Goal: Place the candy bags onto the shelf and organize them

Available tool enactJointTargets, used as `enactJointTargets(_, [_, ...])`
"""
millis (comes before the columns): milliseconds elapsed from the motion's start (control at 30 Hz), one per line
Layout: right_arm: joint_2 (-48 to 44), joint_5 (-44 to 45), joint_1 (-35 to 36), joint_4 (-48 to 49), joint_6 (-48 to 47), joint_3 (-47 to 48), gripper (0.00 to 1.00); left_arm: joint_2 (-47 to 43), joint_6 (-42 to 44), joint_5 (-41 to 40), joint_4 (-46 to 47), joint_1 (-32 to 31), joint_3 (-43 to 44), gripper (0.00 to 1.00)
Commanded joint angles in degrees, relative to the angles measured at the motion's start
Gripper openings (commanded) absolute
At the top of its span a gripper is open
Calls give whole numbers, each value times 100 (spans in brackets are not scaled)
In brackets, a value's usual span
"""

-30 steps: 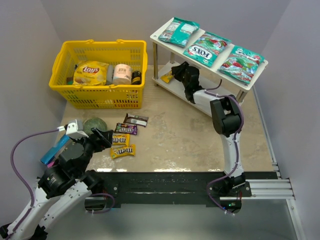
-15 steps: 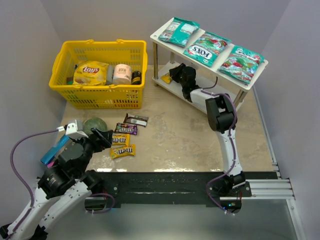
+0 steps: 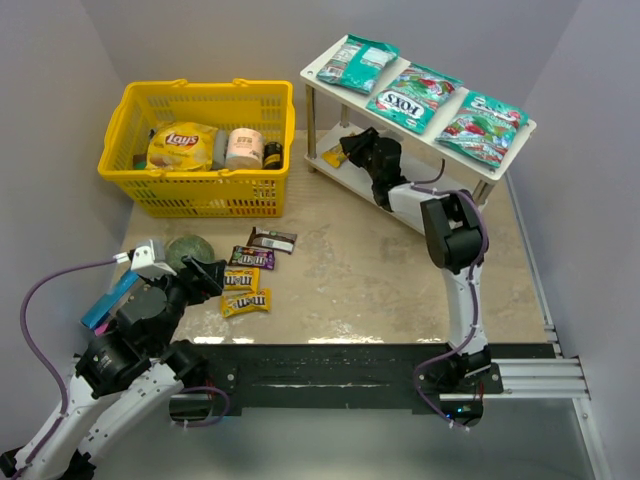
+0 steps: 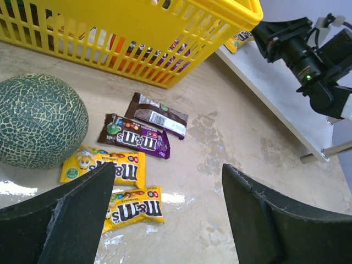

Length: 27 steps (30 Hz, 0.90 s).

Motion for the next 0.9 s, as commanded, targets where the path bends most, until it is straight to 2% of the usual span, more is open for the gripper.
enactJointTargets(0, [-707,-409,-15,959,451,-468,30,-181,-93,-130,175,17,15,83])
enactJointTargets(233, [-1506,-499,468,793,356,-1796,46,-173,-40,-77,219,17,6,85])
enactJointTargets(367, [-2340,-288,1143,530,232,-2692,48,-181,-49,-69,219,17,6,88])
enactJointTargets(533, [-3465,-147,1883,-980,101,-3335,63,-138,-5,-16,263,17,-11,99])
enactJointTargets(667, [-3538,-252,2481,-1860,-189,-3511,68,-6,30,19,280,17,-11,100])
enactJointTargets(867, [-3223,-288,2850,-1555,-120,-4056,65,108,22,28,280,17,-11,100])
